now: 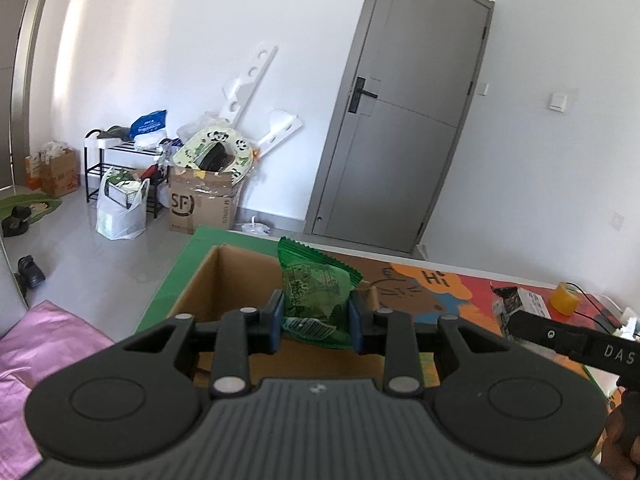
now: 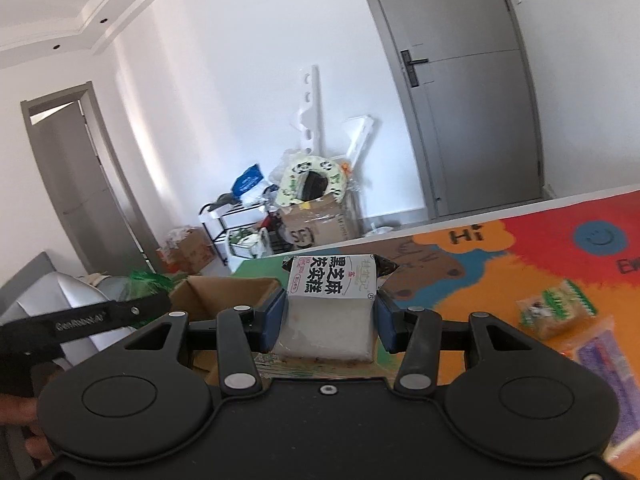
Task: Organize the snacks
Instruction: 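Carry both packs into the cardboard box and open both grippers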
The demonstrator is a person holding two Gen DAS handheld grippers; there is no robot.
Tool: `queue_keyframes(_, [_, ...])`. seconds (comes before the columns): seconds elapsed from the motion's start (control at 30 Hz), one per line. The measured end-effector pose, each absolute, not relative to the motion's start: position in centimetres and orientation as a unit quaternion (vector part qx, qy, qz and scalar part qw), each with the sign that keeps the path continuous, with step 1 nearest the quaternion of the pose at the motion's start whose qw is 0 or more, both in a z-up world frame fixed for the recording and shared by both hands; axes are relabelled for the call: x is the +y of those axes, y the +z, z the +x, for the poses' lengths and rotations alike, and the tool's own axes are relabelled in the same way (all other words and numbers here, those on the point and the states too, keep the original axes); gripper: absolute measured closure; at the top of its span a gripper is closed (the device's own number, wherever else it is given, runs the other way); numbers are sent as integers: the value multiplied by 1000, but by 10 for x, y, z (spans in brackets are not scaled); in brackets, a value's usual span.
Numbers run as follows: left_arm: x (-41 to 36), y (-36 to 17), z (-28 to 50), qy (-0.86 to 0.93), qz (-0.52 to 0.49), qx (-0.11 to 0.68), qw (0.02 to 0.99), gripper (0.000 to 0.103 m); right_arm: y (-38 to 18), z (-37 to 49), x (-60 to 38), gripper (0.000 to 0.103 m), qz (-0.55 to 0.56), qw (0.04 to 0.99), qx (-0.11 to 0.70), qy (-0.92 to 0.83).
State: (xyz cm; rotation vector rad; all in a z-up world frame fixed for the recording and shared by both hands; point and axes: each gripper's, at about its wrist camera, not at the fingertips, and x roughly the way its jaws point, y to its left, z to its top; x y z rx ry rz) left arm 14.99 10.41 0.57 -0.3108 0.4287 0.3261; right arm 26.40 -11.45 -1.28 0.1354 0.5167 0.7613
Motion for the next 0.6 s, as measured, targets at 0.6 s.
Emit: queue_keyframes(0.6, [137,11,115,194,-185,215,939,60,-8,254,-47,56,51,855,268,441])
